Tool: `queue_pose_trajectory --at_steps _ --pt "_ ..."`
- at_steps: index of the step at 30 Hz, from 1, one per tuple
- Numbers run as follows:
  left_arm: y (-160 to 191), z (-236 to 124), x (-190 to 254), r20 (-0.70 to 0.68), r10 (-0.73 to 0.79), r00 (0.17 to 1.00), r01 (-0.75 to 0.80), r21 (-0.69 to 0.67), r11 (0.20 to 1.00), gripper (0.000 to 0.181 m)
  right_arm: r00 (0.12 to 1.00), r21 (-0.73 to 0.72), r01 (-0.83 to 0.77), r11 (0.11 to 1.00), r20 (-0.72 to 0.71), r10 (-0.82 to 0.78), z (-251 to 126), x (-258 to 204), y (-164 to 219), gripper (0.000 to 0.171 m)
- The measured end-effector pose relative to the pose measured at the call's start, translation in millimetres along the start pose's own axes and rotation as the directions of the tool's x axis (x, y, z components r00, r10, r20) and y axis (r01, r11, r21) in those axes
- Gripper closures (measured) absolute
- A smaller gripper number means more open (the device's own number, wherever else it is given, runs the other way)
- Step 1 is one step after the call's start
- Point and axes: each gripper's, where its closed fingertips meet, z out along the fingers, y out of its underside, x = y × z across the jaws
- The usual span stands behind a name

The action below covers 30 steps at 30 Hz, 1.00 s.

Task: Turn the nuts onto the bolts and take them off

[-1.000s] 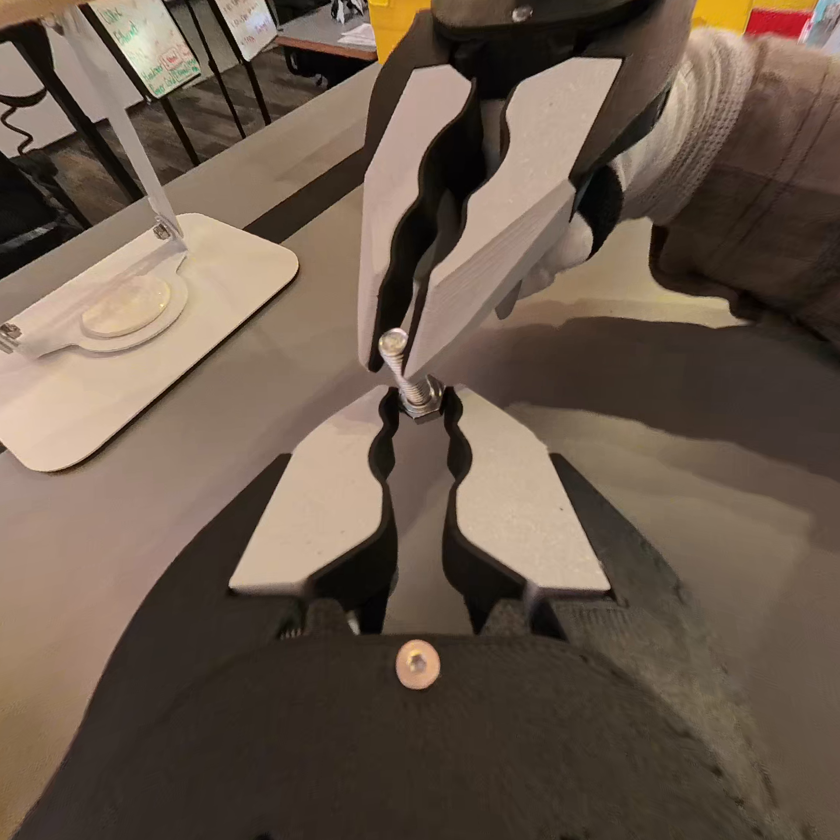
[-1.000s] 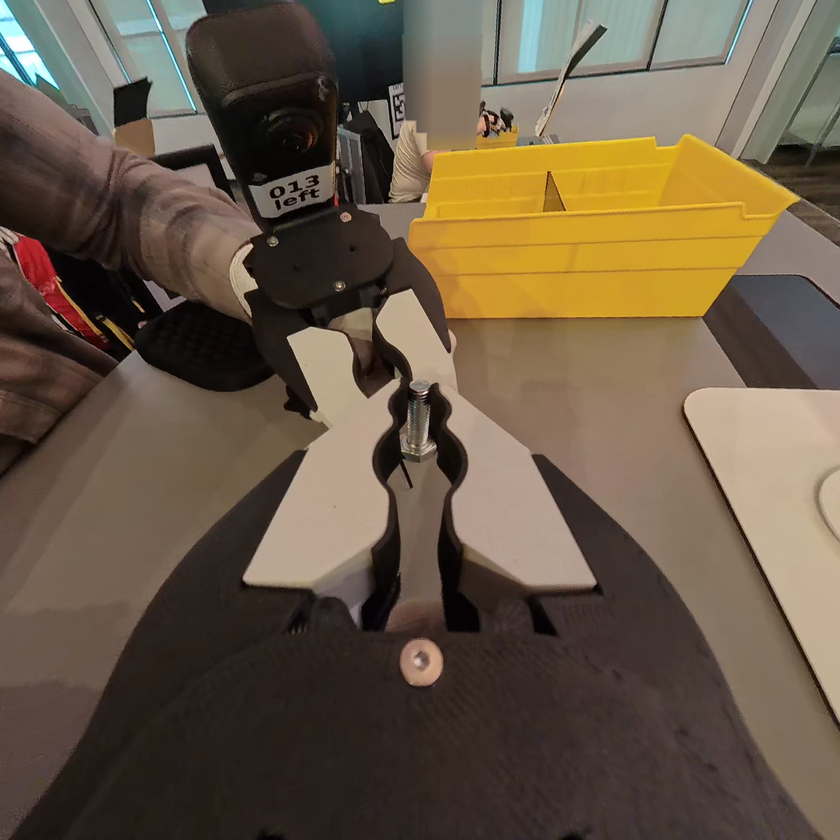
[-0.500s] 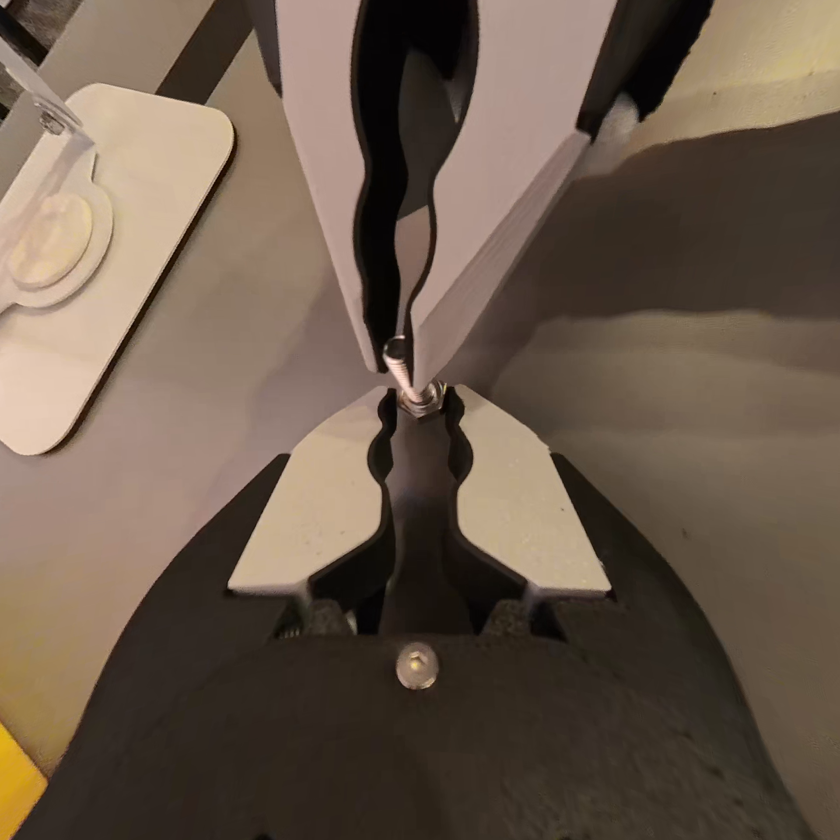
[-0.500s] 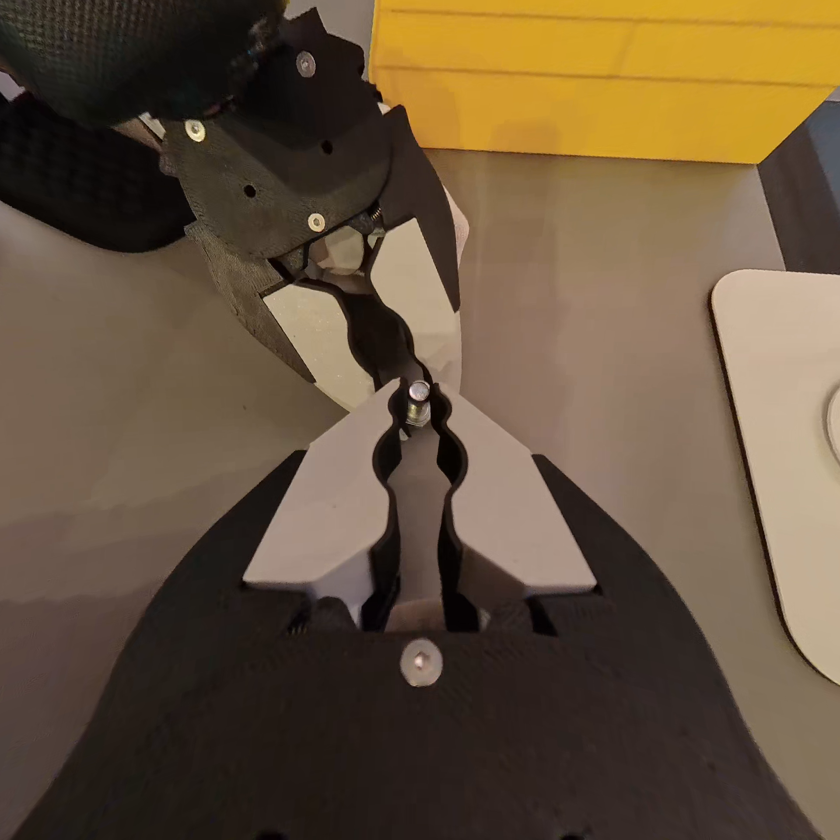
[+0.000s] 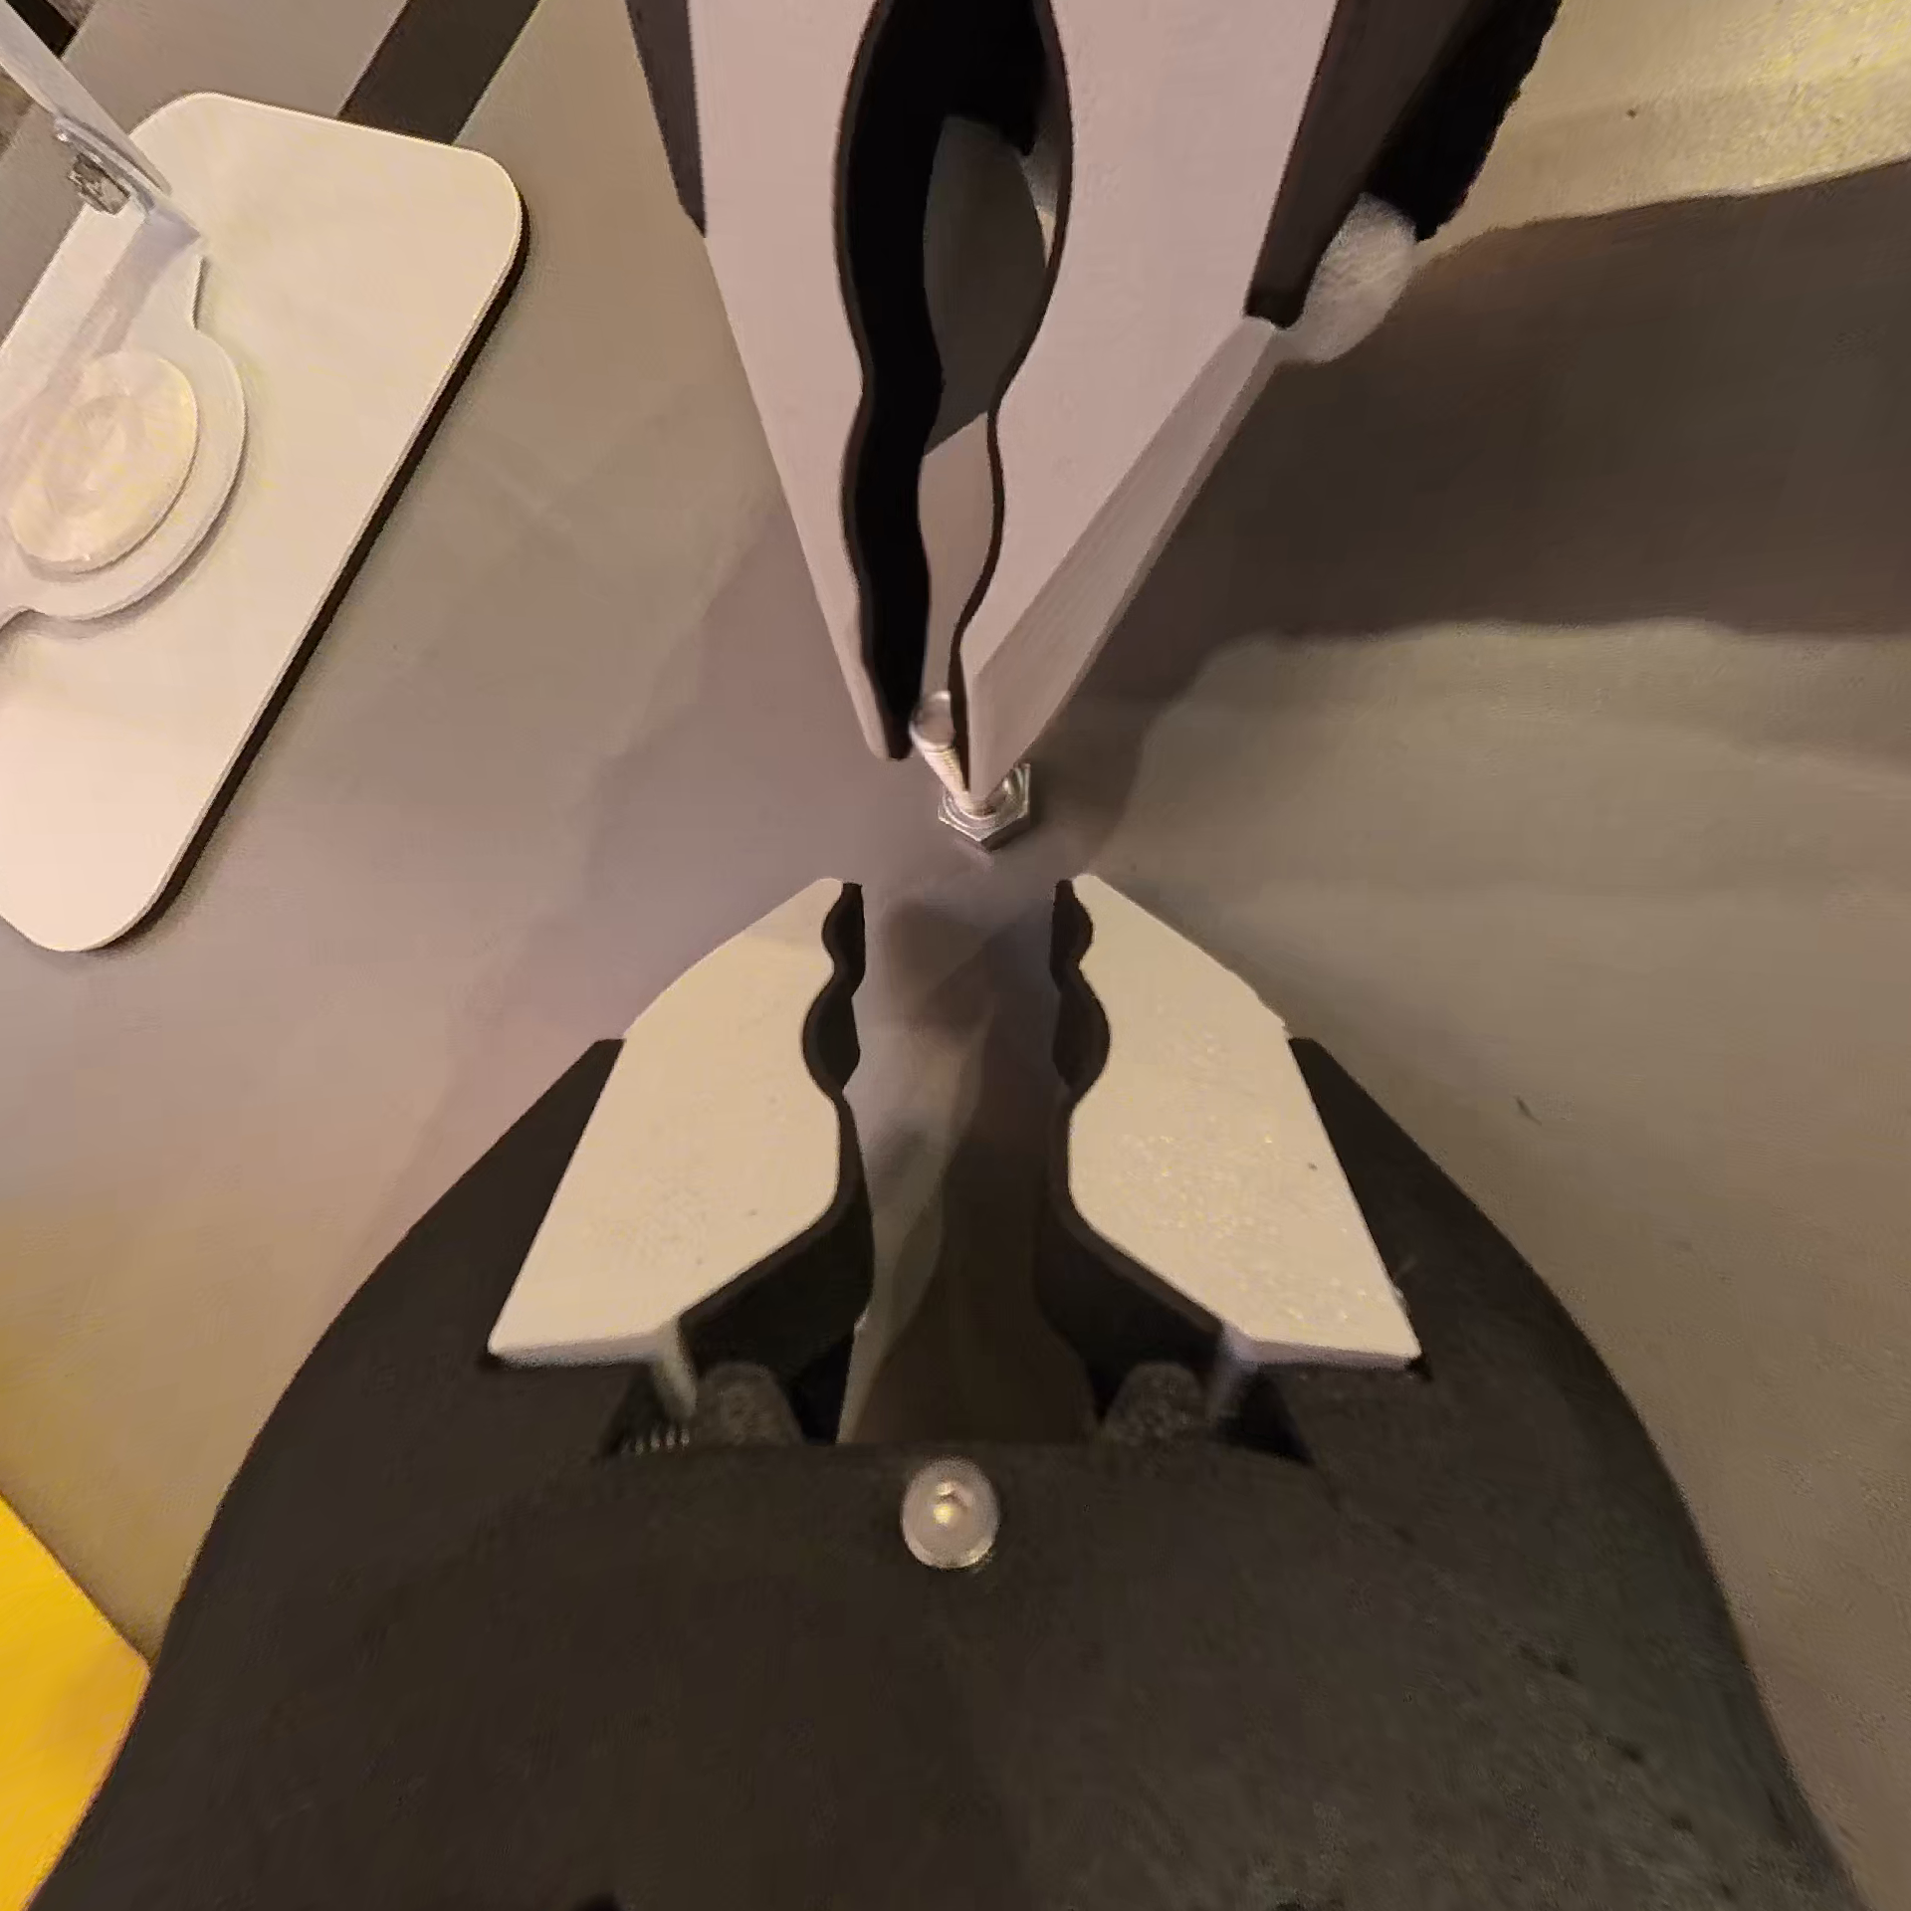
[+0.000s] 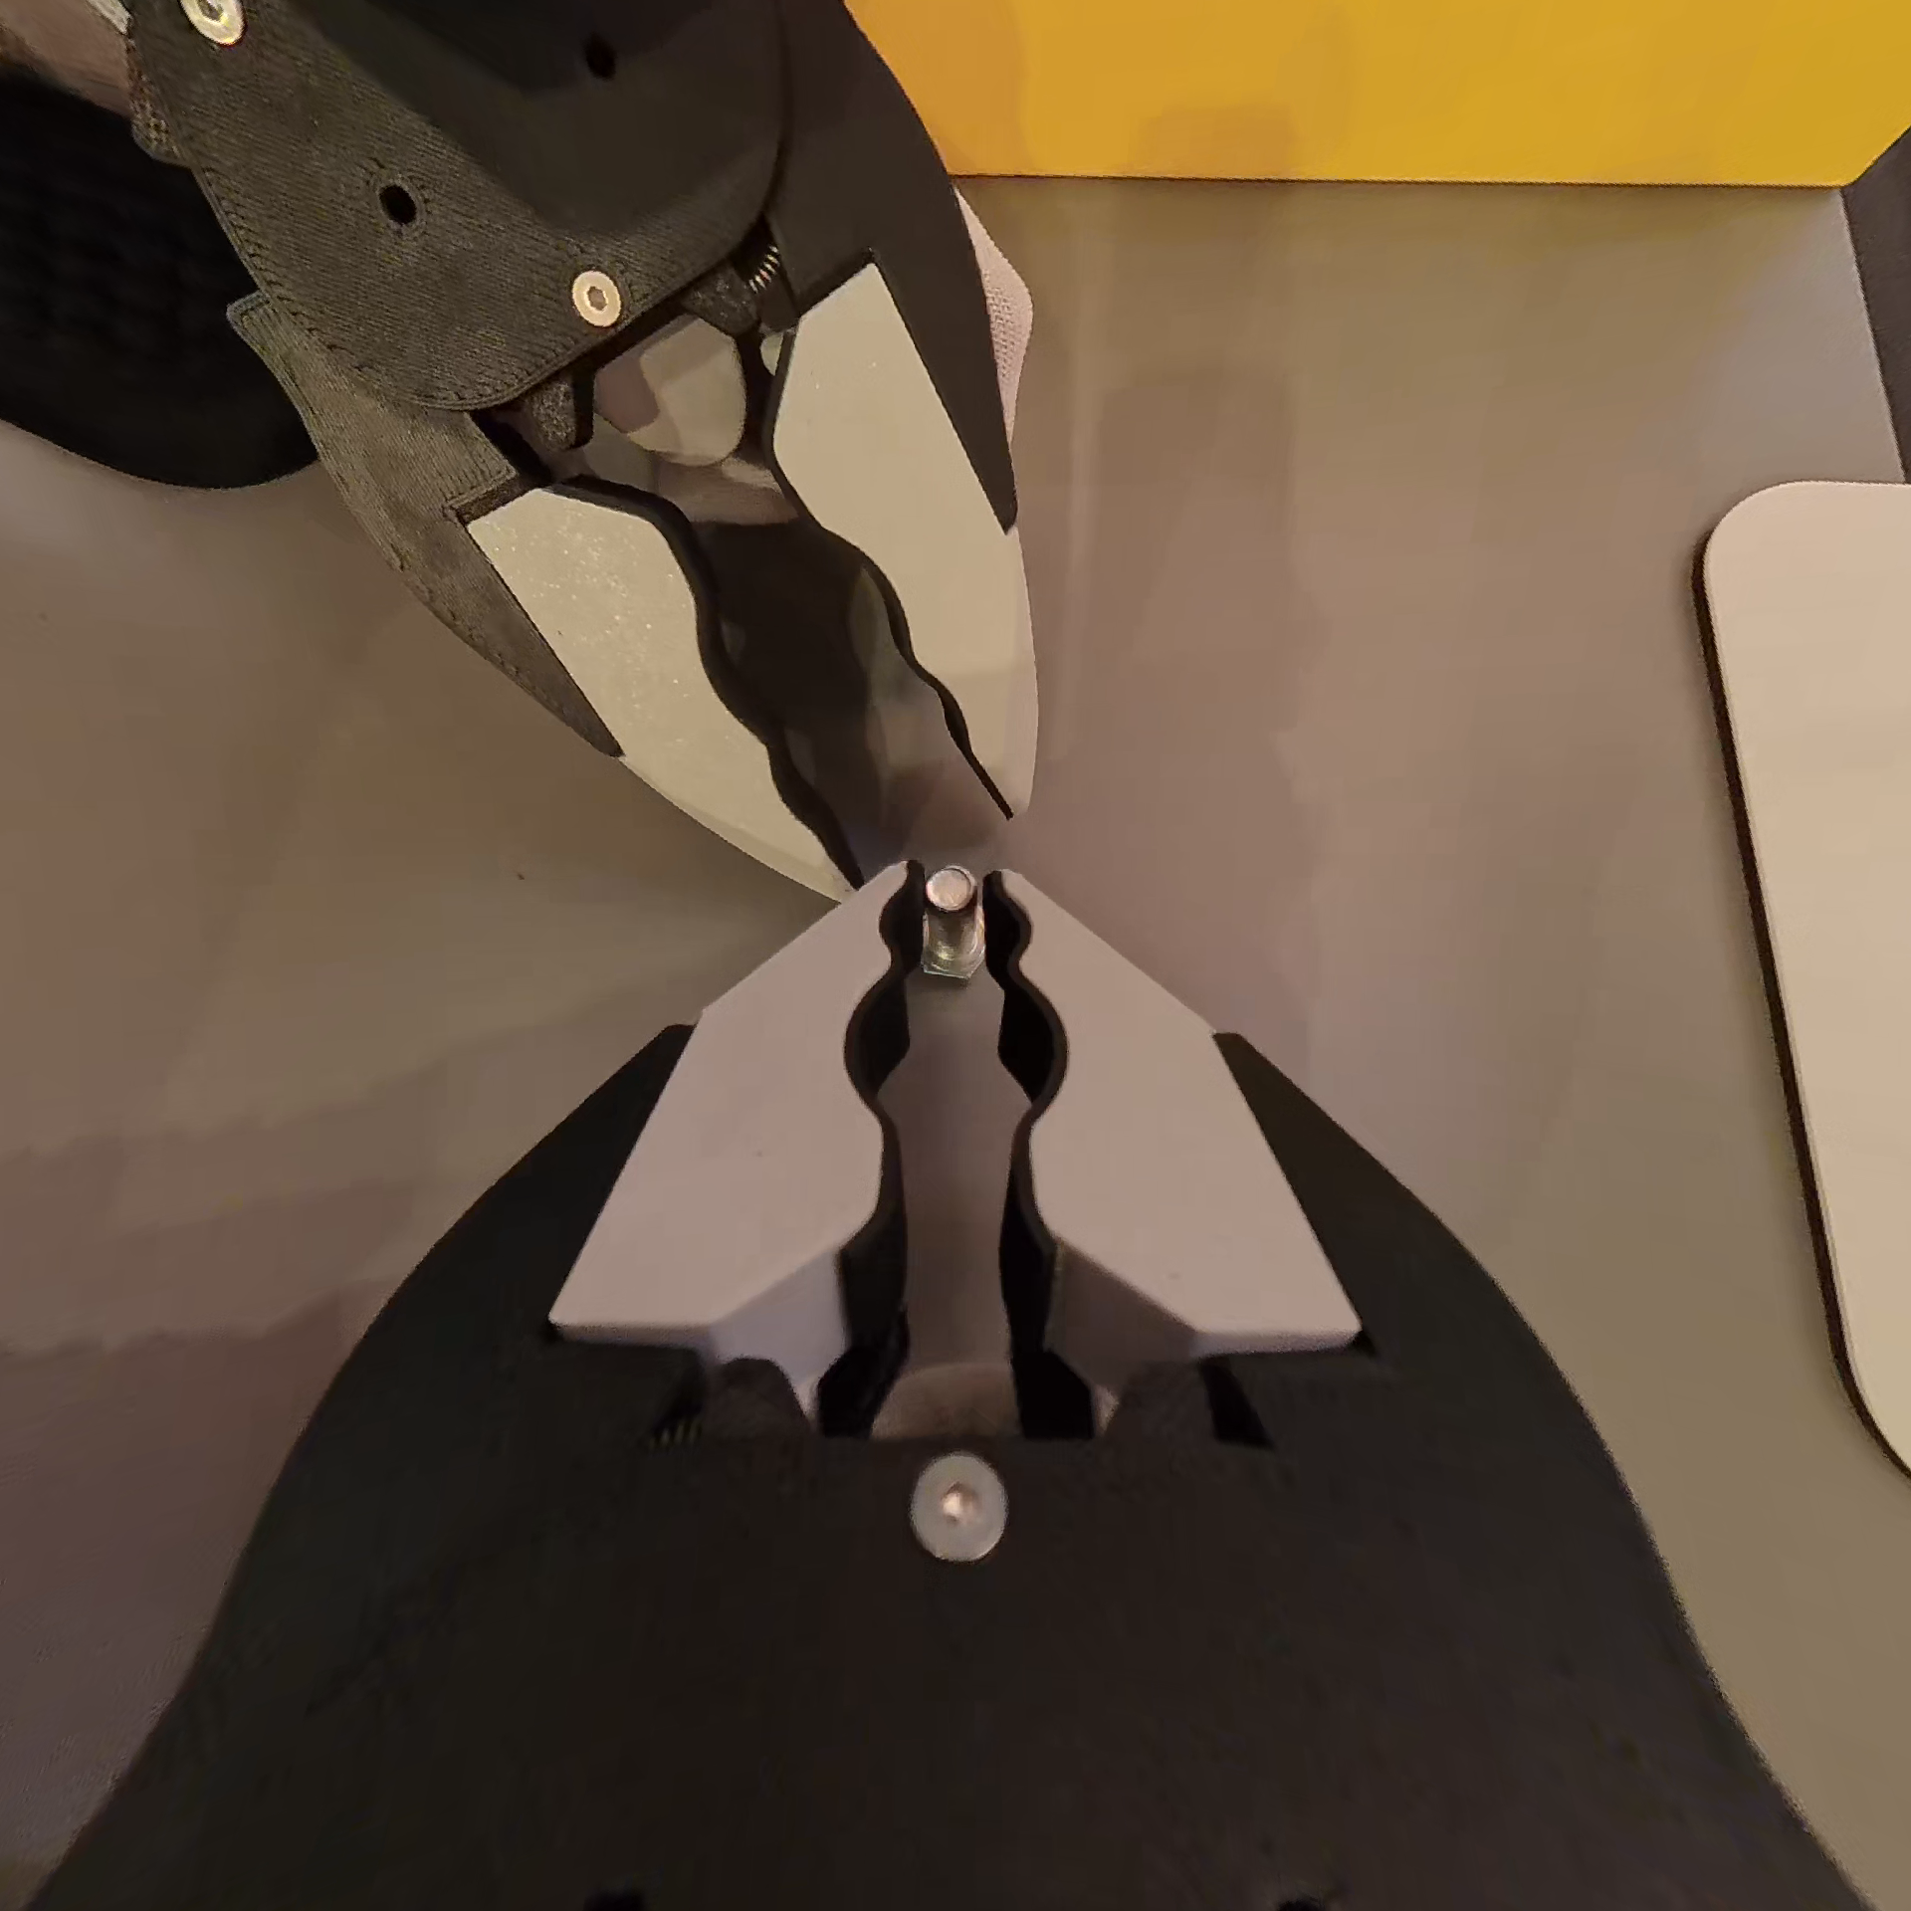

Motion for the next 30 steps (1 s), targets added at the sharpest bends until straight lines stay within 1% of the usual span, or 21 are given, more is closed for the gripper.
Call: queue_pose_trajectory --at_steps 3,6,8,11,13,15,17,19,20,22,24,26,28,30 --pt "0 0 0 -0.003 0.003 1.000 -0.003 -0.003 1.000 0.146 1.000 0.009 -0.012 1.000 0.006 0.012 0 0 0 0.149" --pt "0 -1 -2 0.014 0.032 0.999 -0.032 -0.008 0.999 0.144 1.000 0.036 -0.016 0.999 0.016 0.015 -3 -1 -4 0.149" --pt "-3 -4 -2 0.023 0.041 0.999 -0.041 -0.002 0.999 0.143 1.000 0.040 -0.017 0.999 0.010 0.017 -5 0 -5 0.142" --pt "-14 -22 -6 0.066 0.076 0.995 -0.078 0.026 0.997 0.144 1.000 0.074 -0.017 0.997 -0.003 0.018 -12 2 -10 0.138" --pt "-25 -46 -9 0.101 0.109 0.989 -0.114 0.046 0.992 0.148 1.000 0.110 -0.022 0.994 -0.012 0.023 -18 4 -15 0.138" --pt "-36 -80 -17 0.154 0.149 0.977 -0.160 0.066 0.985 0.153 0.999 0.127 -0.021 0.992 -0.024 0.024 -24 7 -16 0.138" --pt "-43 -119 -34 0.222 0.144 0.964 -0.164 0.073 0.984 0.155 0.999 0.131 -0.025 0.991 -0.039 0.030 -28 10 -14 0.139" --pt "-38 -158 -60 0.299 0.121 0.947 -0.146 0.062 0.987 0.155 0.998 0.138 -0.029 0.990 -0.047 0.036 -30 12 -13 0.139" --pt "-29 -175 -76 0.333 0.104 0.937 -0.123 0.036 0.992 0.155 0.998 0.141 -0.031 0.990 -0.051 0.038 -31 13 -13 0.139" --pt "-1 -199 -110 0.395 0.083 0.915 -0.073 -0.042 0.996 0.155 0.998 0.140 -0.032 0.990 -0.056 0.040 -31 14 -12 0.140" --pt "39 -209 -135 0.390 0.056 0.919 0.001 -0.144 0.990 0.154 0.998 0.142 -0.030 0.989 -0.055 0.039 -30 14 -13 0.140" --pt "82 -209 -155 0.375 0.029 0.927 0.070 -0.248 0.966 0.155 0.998 0.139 -0.026 0.990 -0.054 0.034 -28 13 -13 0.140" --pt "117 -203 -171 0.370 0.001 0.929 0.124 -0.314 0.941 0.154 0.998 0.131 -0.023 0.991 -0.052 0.030 -26 12 -13 0.141" --pt "148 -191 -176 0.313 -0.031 0.949 0.158 -0.388 0.908 0.153 0.998 0.128 -0.022 0.992 -0.052 0.029 -25 12 -13 0.141"
